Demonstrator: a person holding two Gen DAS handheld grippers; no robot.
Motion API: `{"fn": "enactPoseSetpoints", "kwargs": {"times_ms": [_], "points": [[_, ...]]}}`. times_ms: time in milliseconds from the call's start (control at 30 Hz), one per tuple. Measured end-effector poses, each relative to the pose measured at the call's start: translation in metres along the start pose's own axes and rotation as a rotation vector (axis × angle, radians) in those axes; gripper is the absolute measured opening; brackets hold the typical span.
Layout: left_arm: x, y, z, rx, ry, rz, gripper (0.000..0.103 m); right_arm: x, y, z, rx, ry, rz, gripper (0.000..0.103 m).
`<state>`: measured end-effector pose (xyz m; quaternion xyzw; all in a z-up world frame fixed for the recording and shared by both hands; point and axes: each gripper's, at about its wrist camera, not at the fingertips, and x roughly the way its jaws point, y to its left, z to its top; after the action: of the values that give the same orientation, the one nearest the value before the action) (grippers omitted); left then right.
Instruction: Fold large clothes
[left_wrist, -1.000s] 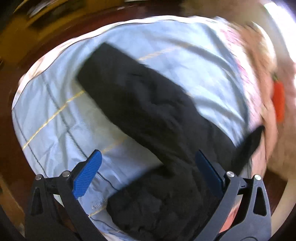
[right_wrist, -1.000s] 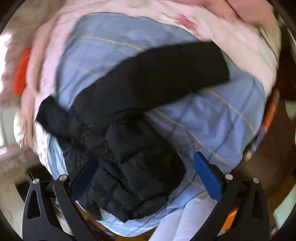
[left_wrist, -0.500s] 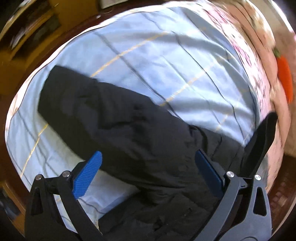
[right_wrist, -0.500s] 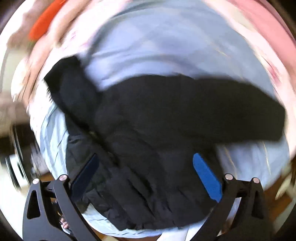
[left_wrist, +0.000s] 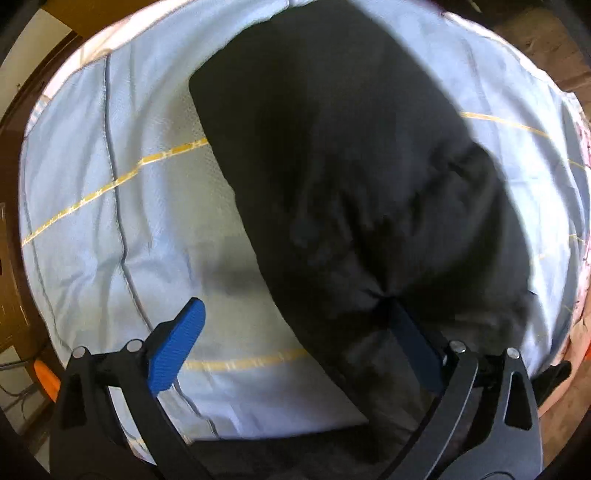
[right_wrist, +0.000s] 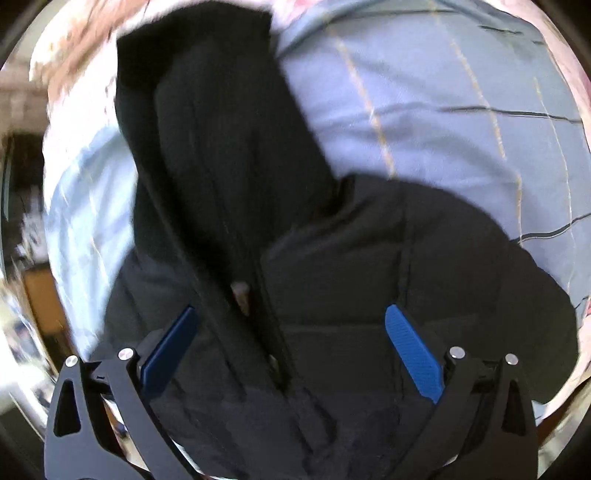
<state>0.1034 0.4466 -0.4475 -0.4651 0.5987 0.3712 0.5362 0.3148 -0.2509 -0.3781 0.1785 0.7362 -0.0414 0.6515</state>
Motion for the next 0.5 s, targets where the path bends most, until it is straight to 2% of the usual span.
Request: {"fn": "enactPoseSetpoints", "kwargs": {"times_ms": [33, 67, 100, 167, 233, 300, 400, 500], "points": [[0.005, -0.002, 0.004, 0.024, -0.004, -0.031, 0.084, 0.005, 0.002, -0.007, -0.023, 0.010, -0.016, 0.102], [0.006, -0.006, 0.005, 0.046, -0.017, -0.055, 0.077, 0.008, 0.003, -0.012, -0.039, 0.017, -0.026, 0.102], [0.003, -0.014, 0.007, 0.080, -0.050, -0.077, 0.063, 0.012, 0.003, -0.019, -0.059, 0.025, -0.046, 0.102], [0.001, -0.027, 0.006, 0.134, -0.087, -0.044, 0.050, 0.015, 0.001, -0.034, -0.090, 0.029, -0.071, 0.102], [-0.002, -0.041, 0.005, 0.189, -0.106, -0.015, 0.020, 0.016, 0.001, -0.049, -0.117, 0.033, -0.089, 0.102], [-0.011, -0.053, 0.002, 0.239, -0.135, -0.002, 0.011, 0.015, 0.002, -0.061, -0.124, 0.028, -0.095, 0.102], [-0.029, -0.064, -0.006, 0.306, -0.184, 0.005, 0.008, 0.007, 0.001, -0.079, -0.122, 0.015, -0.098, 0.102], [-0.070, -0.072, -0.015, 0.368, -0.260, -0.047, 0.007, -0.011, -0.003, -0.095, -0.118, -0.017, -0.095, 0.102]]}}
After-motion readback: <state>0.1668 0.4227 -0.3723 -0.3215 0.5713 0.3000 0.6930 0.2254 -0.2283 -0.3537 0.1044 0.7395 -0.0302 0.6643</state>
